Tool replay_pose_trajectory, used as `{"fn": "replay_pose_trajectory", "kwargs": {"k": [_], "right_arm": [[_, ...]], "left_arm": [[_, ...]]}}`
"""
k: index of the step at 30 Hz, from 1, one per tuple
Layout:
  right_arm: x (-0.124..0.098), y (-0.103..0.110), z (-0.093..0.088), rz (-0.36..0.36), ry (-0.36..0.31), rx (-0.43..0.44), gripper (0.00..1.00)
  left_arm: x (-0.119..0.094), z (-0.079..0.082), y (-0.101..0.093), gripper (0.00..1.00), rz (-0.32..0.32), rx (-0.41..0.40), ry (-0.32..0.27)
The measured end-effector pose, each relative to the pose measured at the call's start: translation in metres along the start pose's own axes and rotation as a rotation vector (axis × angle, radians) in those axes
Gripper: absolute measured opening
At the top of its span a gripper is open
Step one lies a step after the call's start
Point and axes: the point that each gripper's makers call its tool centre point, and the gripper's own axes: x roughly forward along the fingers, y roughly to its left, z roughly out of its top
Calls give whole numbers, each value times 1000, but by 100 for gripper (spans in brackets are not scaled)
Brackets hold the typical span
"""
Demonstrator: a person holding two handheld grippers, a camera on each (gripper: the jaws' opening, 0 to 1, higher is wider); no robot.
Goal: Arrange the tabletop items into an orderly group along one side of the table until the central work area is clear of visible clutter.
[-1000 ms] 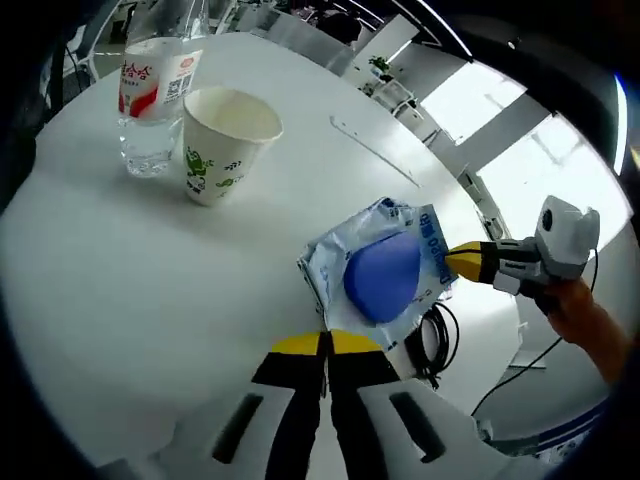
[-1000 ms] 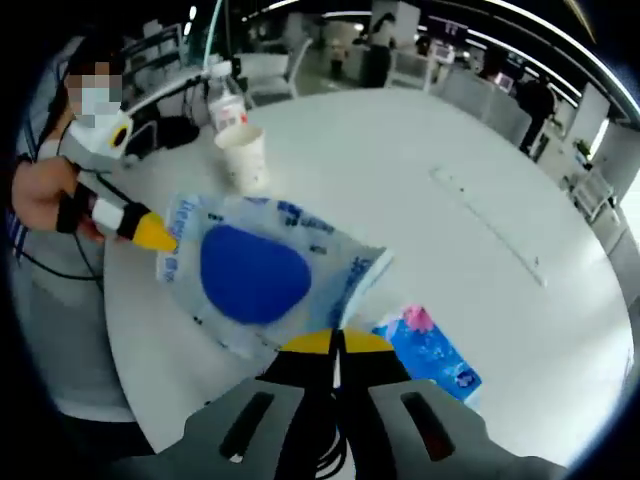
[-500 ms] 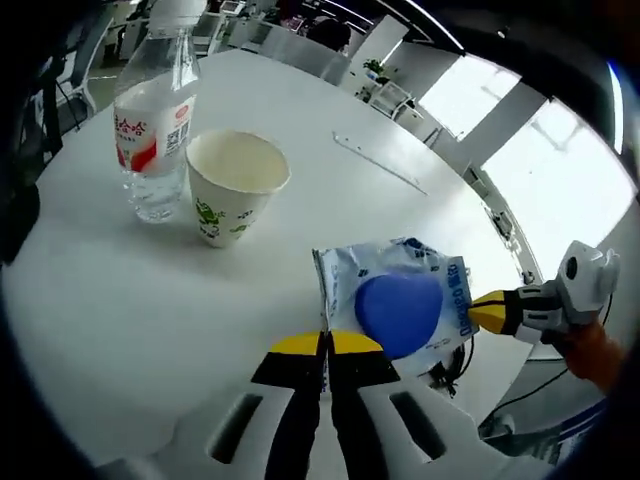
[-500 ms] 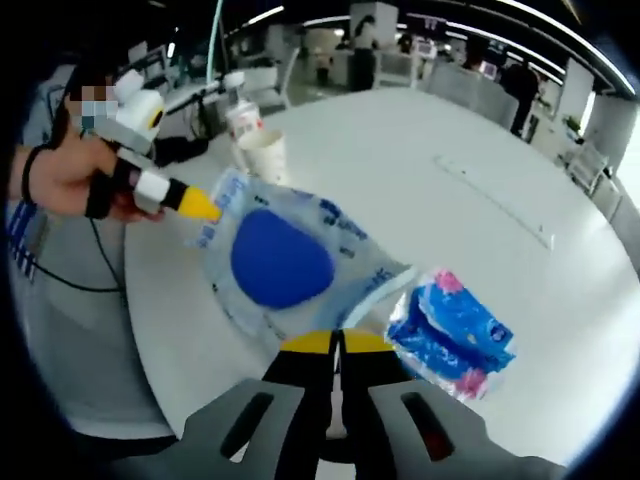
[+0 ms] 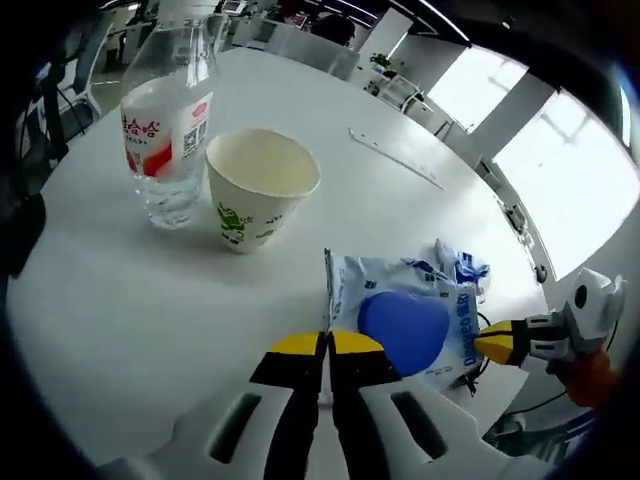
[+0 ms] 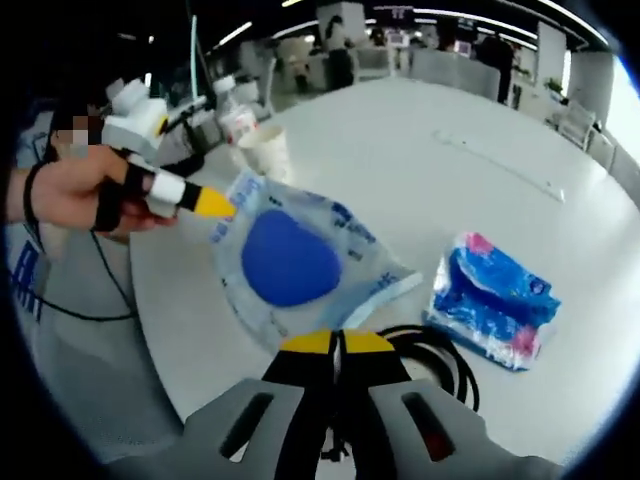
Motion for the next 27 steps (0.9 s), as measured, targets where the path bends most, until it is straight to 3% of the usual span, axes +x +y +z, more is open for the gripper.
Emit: {"fn": "replay_pose_trajectory", "kwargs": {"k": [6, 8, 11, 15, 17, 19, 23, 27], "right_arm": [[4, 0, -11, -5, 18, 26, 0], [5, -1, -15, -12, 27, 24, 1], [4, 1, -17, -12, 37, 19, 2], [3, 2, -19, -4, 39, 21, 9], [2, 2, -19, 1, 35, 22, 13], [-1, -1, -17, -6, 27, 20, 13], [-2, -3, -15, 2, 17, 49, 12], [-1, -3, -16, 4, 16, 71, 12]], "left_arm": [[4, -7, 2, 0, -11, -4, 30], [7, -13, 4, 0, -16, 53, 71], [12, -11, 10, 2, -21, 110, 80], [3, -13, 6, 12, -61, 106, 102], [-4, -18, 9, 18, -70, 145, 111], [-10, -25, 14, 17, -62, 181, 124], [-12, -29, 16, 15, -98, 141, 116], [-16, -36, 21, 14, -89, 132, 119]]}}
